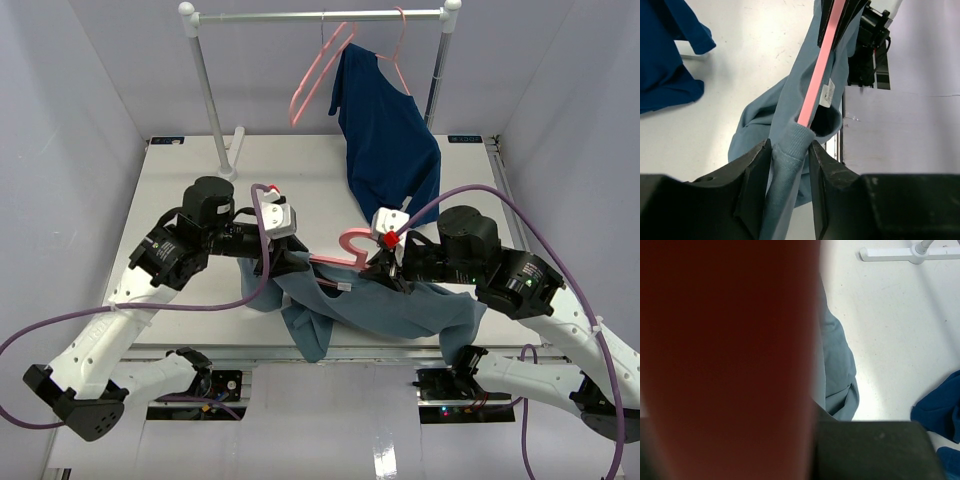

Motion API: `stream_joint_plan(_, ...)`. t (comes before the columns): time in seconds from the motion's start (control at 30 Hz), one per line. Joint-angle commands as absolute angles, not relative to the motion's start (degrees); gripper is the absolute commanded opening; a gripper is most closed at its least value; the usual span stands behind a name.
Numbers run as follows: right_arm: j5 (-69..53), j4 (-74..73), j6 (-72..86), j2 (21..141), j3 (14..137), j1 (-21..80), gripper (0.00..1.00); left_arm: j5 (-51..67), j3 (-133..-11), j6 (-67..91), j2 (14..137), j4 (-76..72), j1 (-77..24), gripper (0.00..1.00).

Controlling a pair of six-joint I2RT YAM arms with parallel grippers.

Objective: Place the t-shirt on the hanger

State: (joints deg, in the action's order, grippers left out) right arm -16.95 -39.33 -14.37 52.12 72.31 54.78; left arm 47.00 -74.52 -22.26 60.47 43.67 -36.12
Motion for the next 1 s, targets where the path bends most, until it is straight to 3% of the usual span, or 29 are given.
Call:
stream_joint_plan(0.0,-19.7,-31.8,-14.1,51.4,74.8,55.1,0.08,52.5,-75.4,-22.2,60.8,44.7,-36.2,0.29)
stream_joint_plan(0.37,-20.3,-27.7,-12.4,52.8,74.0,55.1,0.08,54.1,-75.3,-20.5,62.1,44.3,-36.9,0.35)
stream_joint_plan(0.43,-20.4,-27.3,-12.2,53.1,74.0,55.1,0.08,54.6,-75.0,-20.4,62.1,44.2,-37.0,0.3)
stream_joint_plan(0.5,-19.8,-27.3,-12.3,53.0,73.6,55.1,0.08,53.4,-74.6,-21.4,61.5,44.2,-37.0,0.08)
stream_joint_plan(0.57,-19.4,-27.2,-12.3,52.4,73.2,55.0,0.08,53.2,-73.9,-22.2,60.6,44.2,-37.0,0.0)
stream_joint_plan(0.77,-16.6,-27.2,-12.5,51.0,72.1,55.1,0.08,51.0,-71.7,-23.6,57.8,41.7,-37.0,0.0)
stream_joint_plan(0.87,-11.8,-26.9,-11.5,49.8,70.5,55.0,0.23,47.8,-71.5,-22.6,57.2,40.5,-37.0,0.0)
stream_joint_plan(0.93,-7.0,-26.7,-10.2,48.3,69.1,55.0,0.43,46.3,-71.8,-21.8,57.4,40.3,-37.0,0.0)
stream_joint_plan(0.97,-5.0,-26.6,-9.7,47.1,68.4,55.0,0.46,45.7,-72.0,-21.5,57.4,40.3,-37.0,0.0)
